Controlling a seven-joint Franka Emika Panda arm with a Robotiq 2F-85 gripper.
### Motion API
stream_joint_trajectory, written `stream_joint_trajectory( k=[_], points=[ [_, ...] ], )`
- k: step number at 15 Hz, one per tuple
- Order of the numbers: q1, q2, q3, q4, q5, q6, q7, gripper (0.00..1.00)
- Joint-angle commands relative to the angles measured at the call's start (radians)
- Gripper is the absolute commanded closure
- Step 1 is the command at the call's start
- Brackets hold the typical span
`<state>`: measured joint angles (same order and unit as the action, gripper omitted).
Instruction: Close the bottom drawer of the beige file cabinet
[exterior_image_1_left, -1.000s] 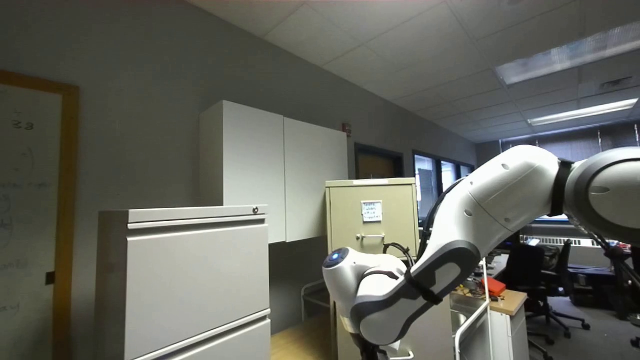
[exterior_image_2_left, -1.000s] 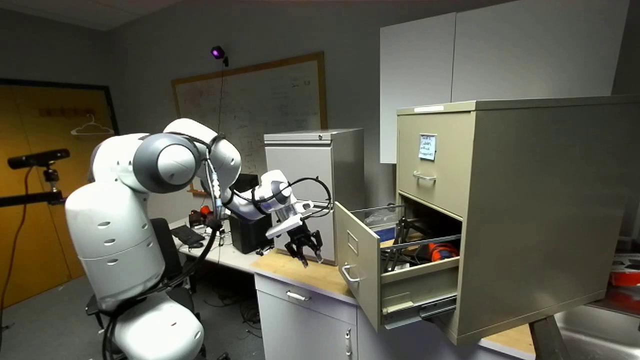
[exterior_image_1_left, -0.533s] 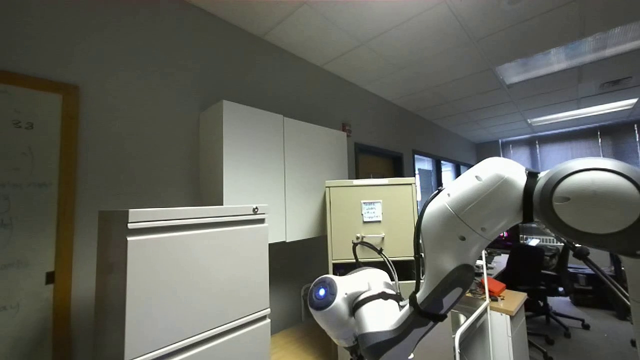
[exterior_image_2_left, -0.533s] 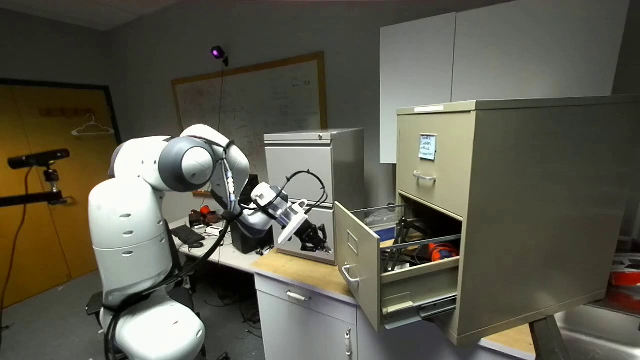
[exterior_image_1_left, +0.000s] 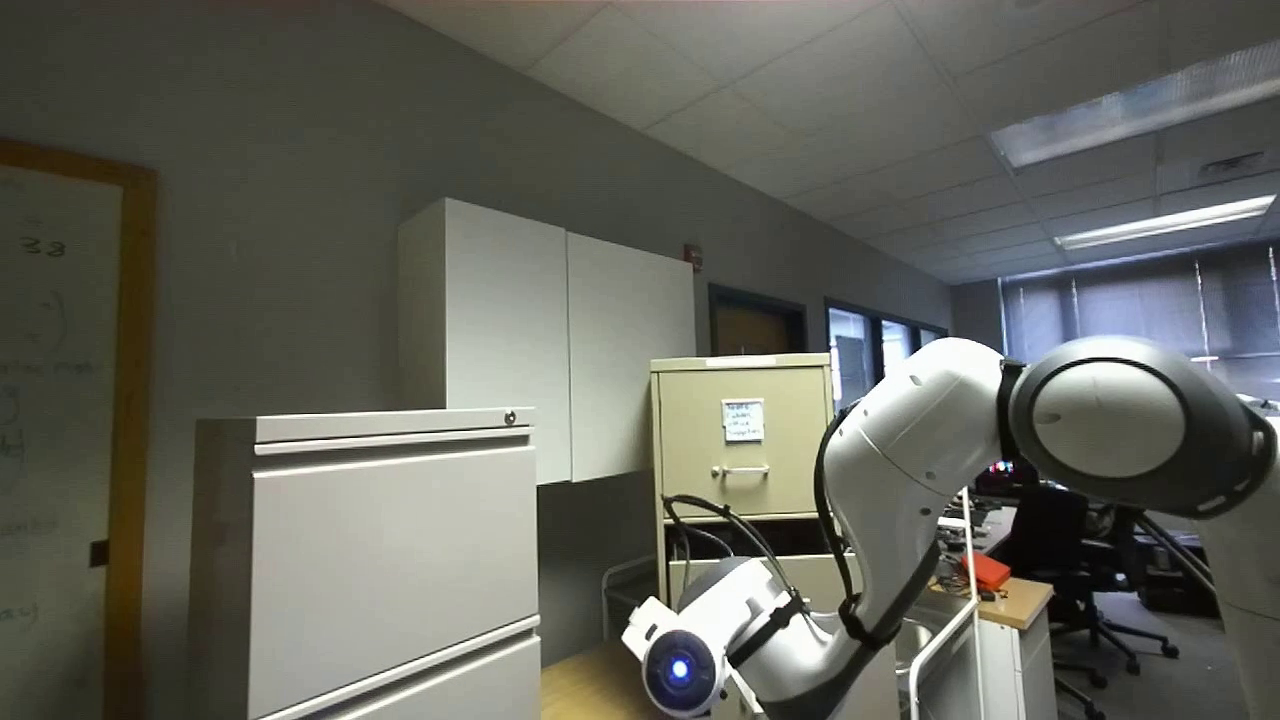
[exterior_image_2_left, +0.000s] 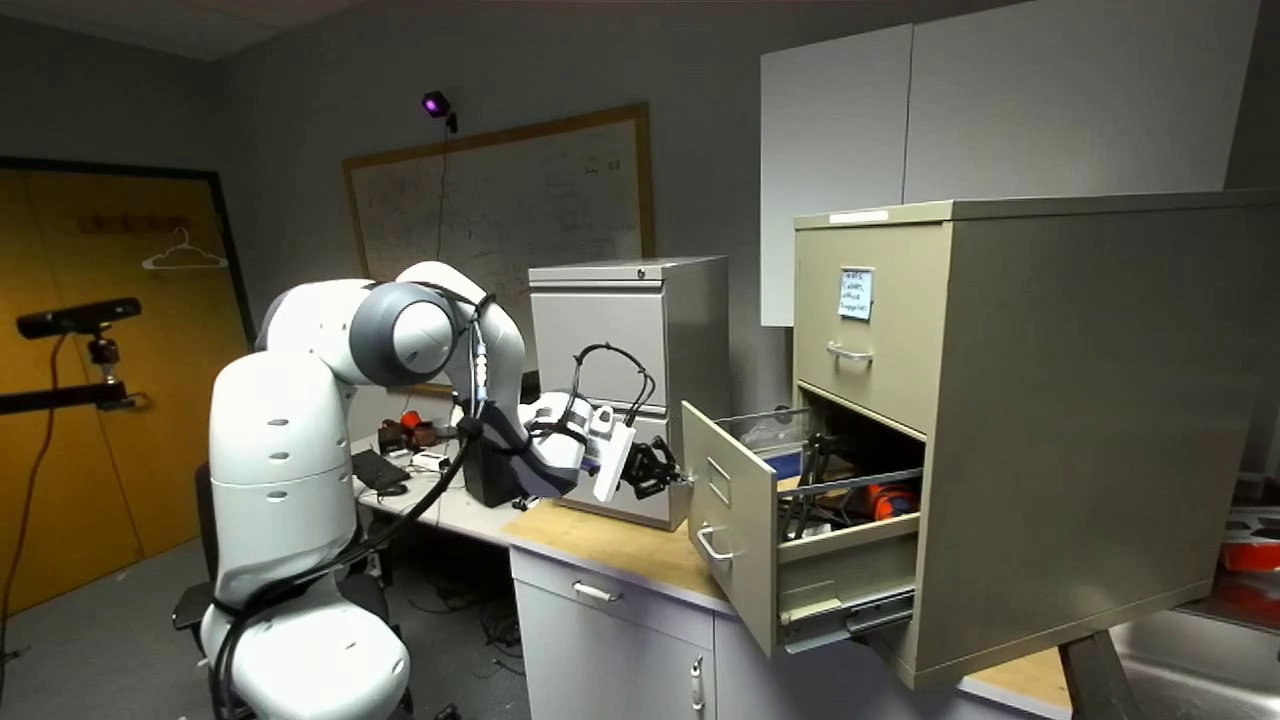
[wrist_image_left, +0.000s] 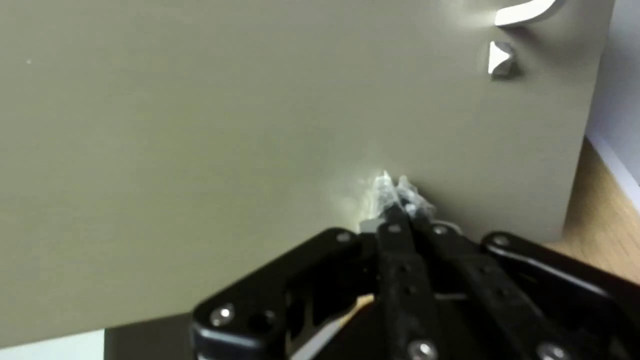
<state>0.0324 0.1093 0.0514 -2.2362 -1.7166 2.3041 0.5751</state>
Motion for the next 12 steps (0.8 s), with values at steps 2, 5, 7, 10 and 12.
stream_joint_trajectory(
  k=[2, 5, 7, 10, 12],
  points=[
    [-0.067, 0.130, -0.066, 0.145, -0.338, 0.025, 0.113, 1.00],
    [-0.117, 0.226, -0.083, 0.243, -0.509, 0.024, 0.196, 1.00],
    [-0.153, 0.283, -0.083, 0.323, -0.455, 0.014, 0.215, 1.00],
    [-0.194, 0.357, -0.086, 0.445, -0.346, 0.002, 0.195, 1.00],
    [-0.211, 0.399, -0.089, 0.524, -0.275, -0.012, 0.190, 1.00]
  ],
)
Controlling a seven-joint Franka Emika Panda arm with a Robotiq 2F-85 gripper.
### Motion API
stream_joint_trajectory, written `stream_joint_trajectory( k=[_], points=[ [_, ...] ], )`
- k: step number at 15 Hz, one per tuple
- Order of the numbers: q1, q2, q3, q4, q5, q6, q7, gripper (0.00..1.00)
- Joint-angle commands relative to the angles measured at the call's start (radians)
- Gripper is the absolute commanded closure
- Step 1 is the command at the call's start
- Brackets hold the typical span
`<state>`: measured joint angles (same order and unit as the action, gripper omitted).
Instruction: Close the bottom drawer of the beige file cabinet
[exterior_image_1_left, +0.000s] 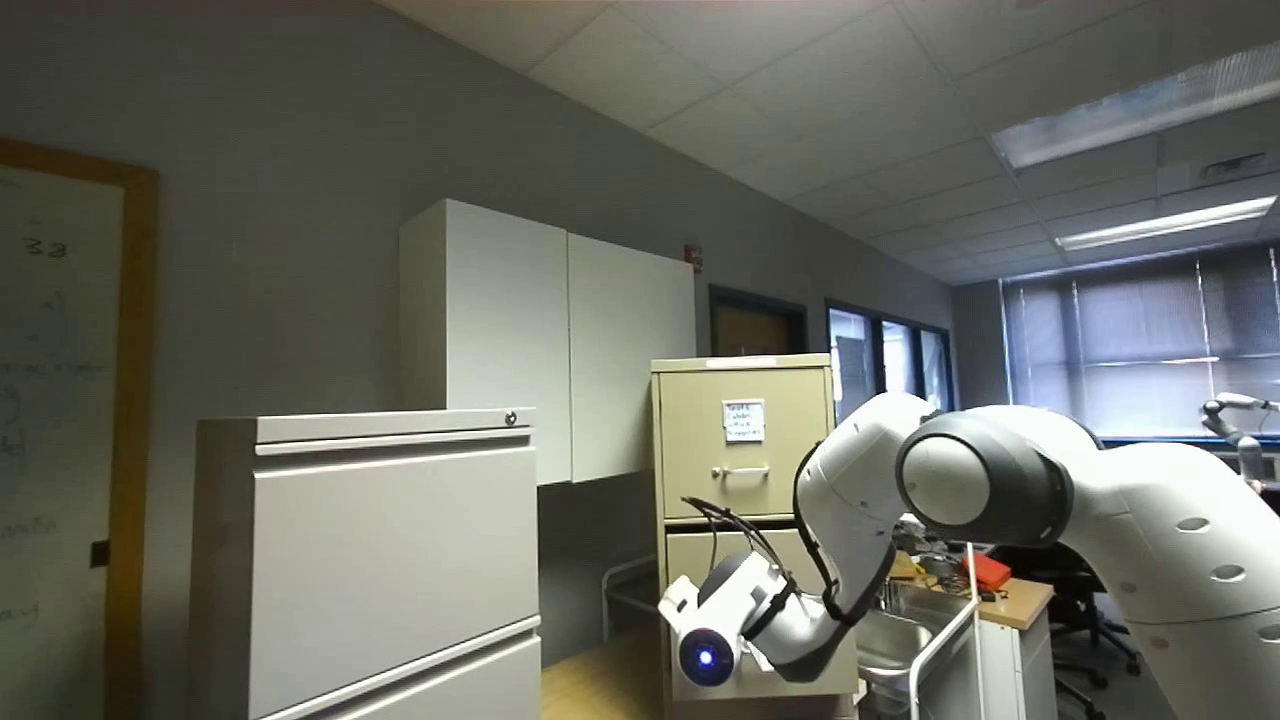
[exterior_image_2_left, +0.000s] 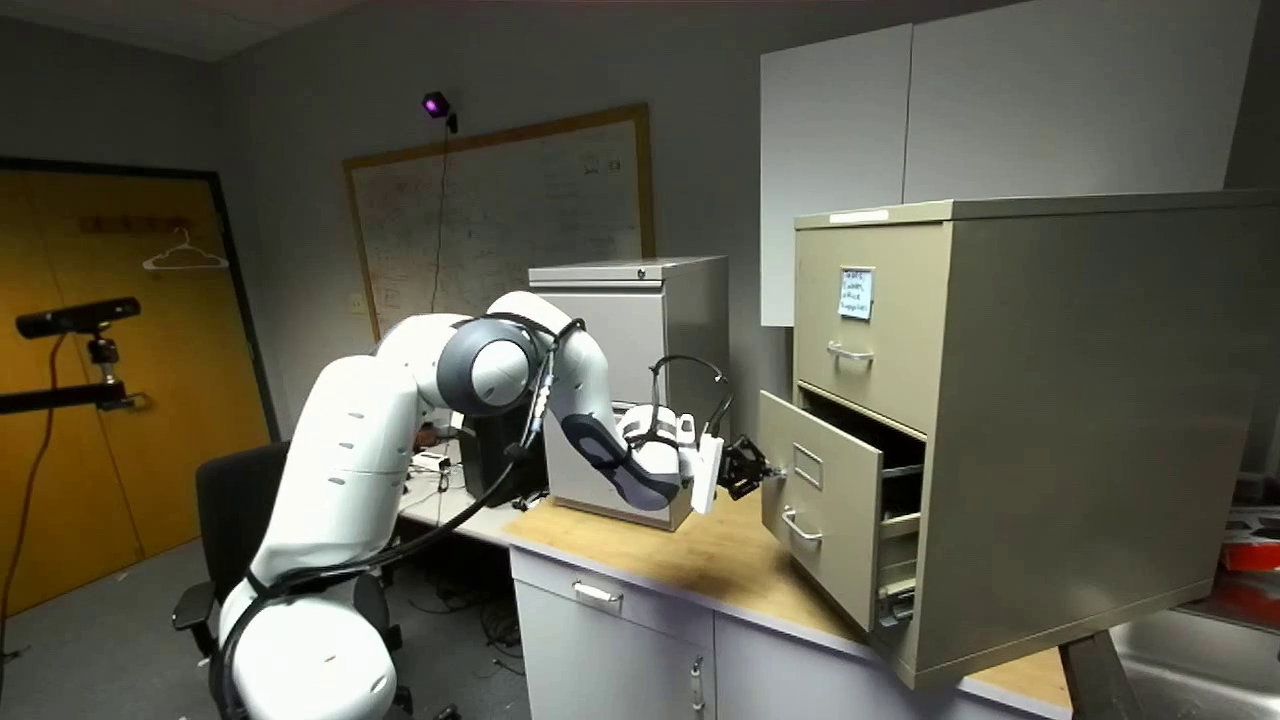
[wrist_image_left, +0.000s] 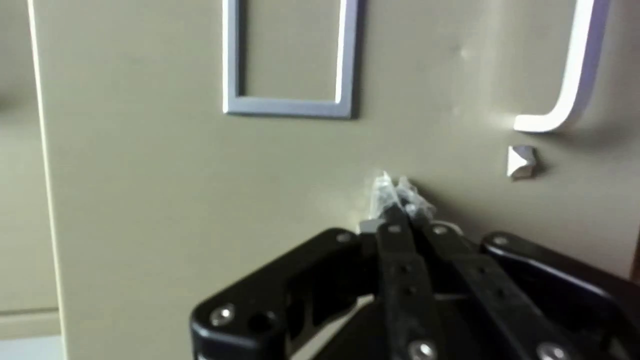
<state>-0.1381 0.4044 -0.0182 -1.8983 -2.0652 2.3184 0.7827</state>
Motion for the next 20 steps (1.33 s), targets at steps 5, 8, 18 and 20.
stream_joint_trajectory(
  k=[5, 8, 18, 20],
  points=[
    [-0.073, 0.187, -0.027, 0.380, 0.220, 0.001, 0.018, 1.00],
    [-0.101, 0.216, -0.016, 0.480, 0.304, 0.115, 0.055, 1.00],
    [-0.162, 0.289, 0.021, 0.596, 0.537, 0.296, 0.086, 1.00],
    [-0.260, 0.242, 0.139, 0.523, 0.537, 0.325, 0.012, 1.00]
  ],
)
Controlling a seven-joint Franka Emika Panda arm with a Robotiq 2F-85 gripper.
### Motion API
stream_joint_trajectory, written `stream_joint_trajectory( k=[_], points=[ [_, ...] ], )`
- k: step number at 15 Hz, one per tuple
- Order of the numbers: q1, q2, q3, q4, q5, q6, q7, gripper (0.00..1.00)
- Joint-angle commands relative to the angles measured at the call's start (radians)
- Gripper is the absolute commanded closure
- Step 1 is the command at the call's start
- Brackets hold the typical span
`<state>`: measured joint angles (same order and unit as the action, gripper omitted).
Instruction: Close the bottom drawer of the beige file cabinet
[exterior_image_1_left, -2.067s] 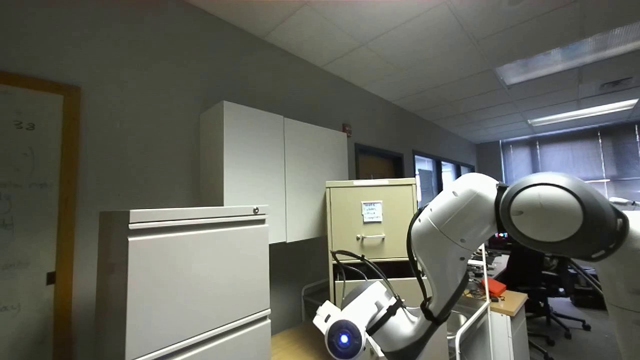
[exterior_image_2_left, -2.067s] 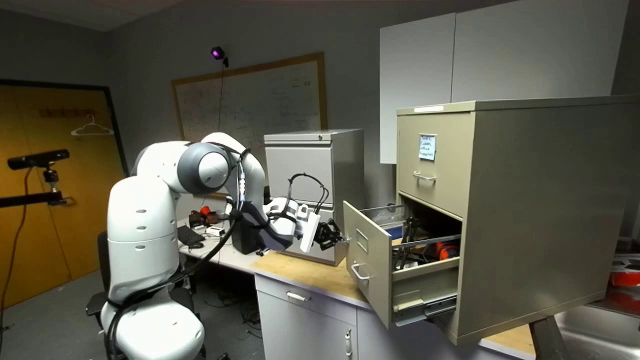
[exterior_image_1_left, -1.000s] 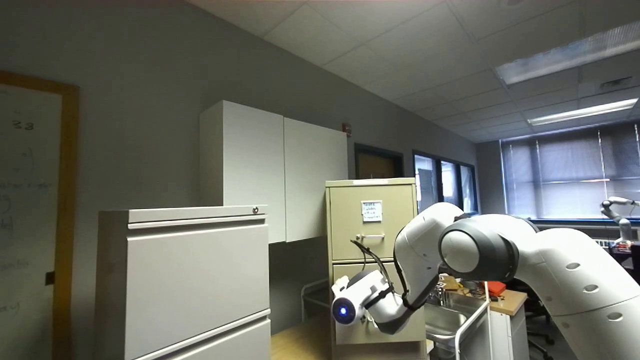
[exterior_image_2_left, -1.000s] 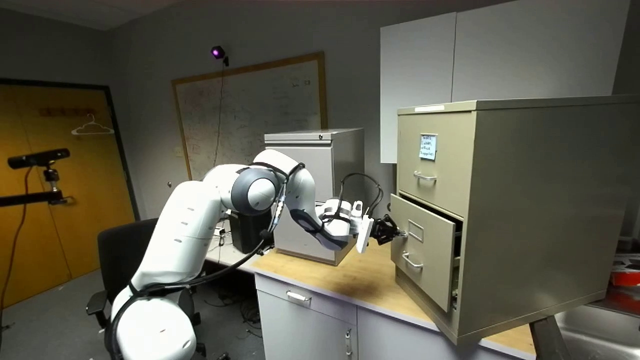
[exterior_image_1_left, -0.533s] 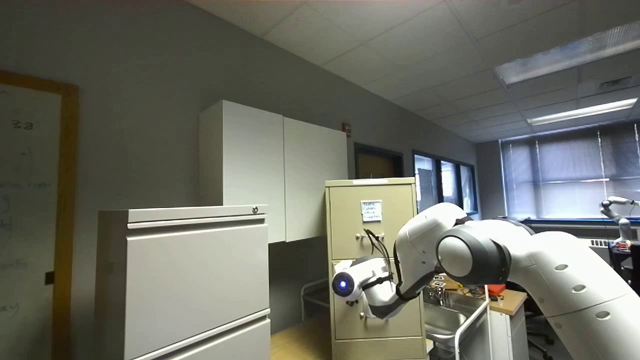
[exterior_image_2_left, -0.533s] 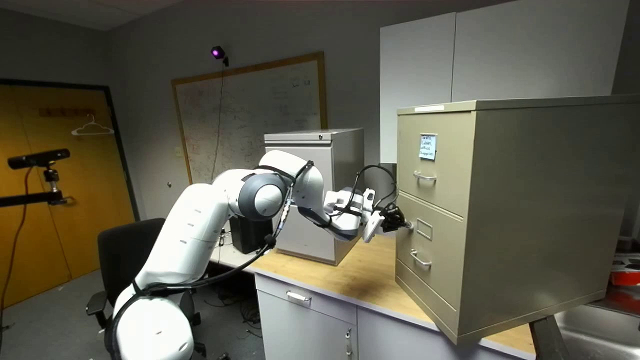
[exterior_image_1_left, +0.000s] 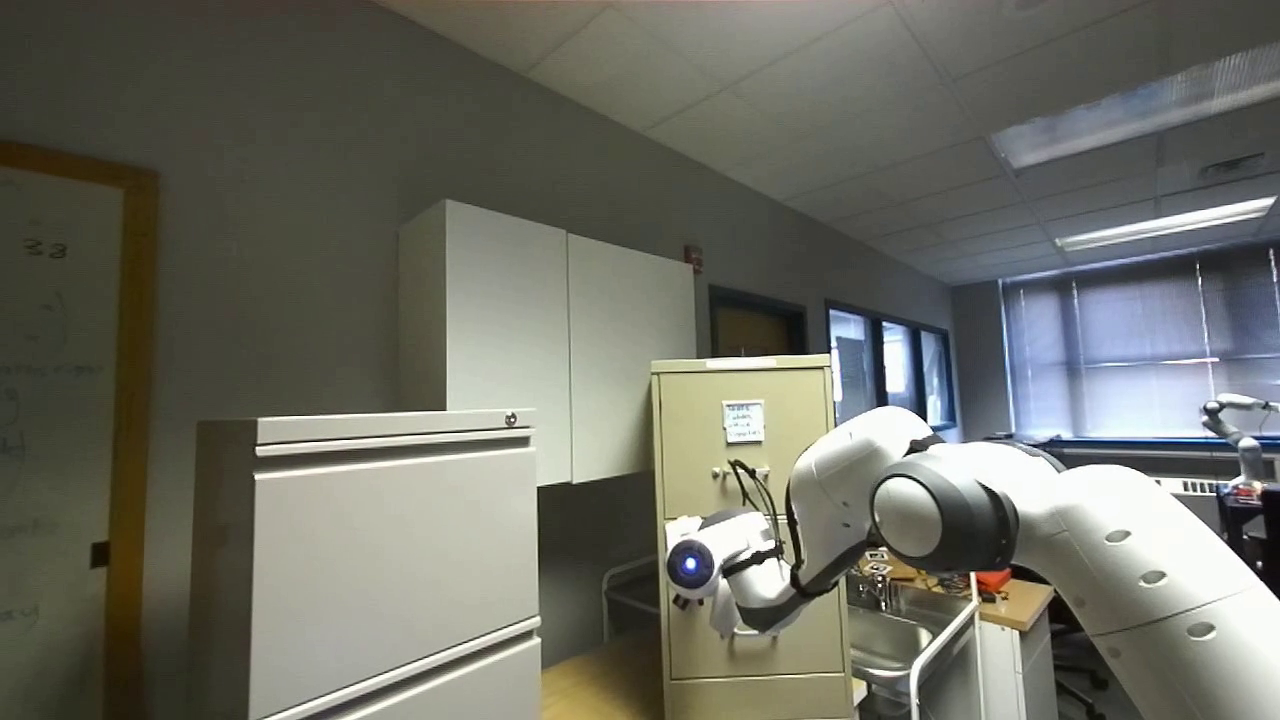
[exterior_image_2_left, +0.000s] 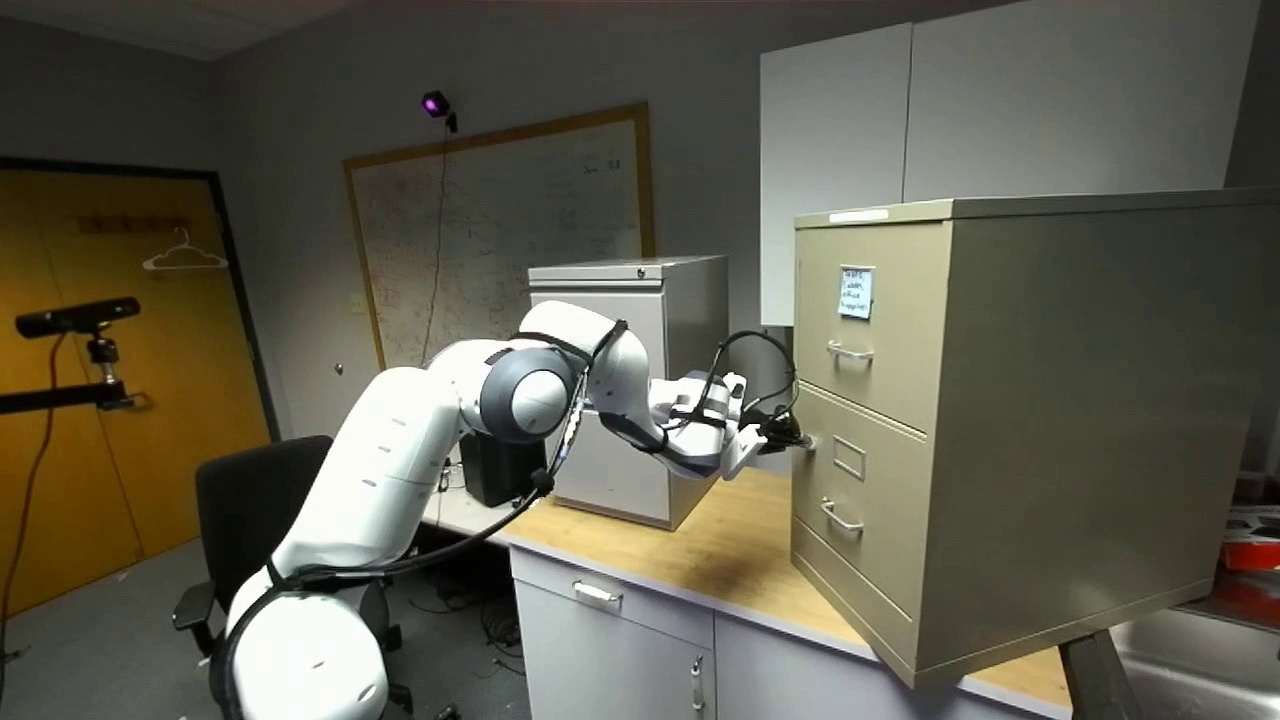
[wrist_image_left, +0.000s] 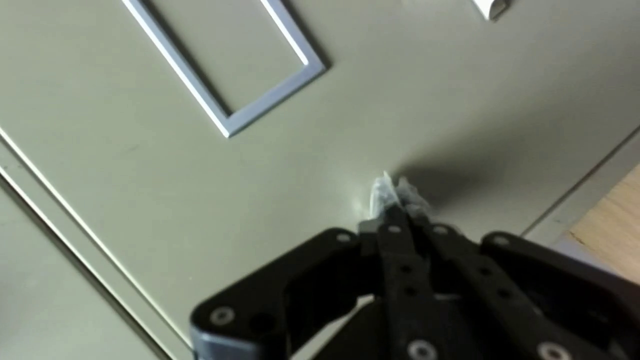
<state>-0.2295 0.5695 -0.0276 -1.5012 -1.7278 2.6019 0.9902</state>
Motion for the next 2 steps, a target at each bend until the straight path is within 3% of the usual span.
stream_joint_trajectory(
  k=[1, 2],
  points=[
    [-0.117, 0.022, 0.104, 0.063, 0.200, 0.083, -0.185, 0.74],
    [-0.080, -0.009, 0.073, 0.022, 0.200, 0.090, -0.168, 0.72]
  ],
)
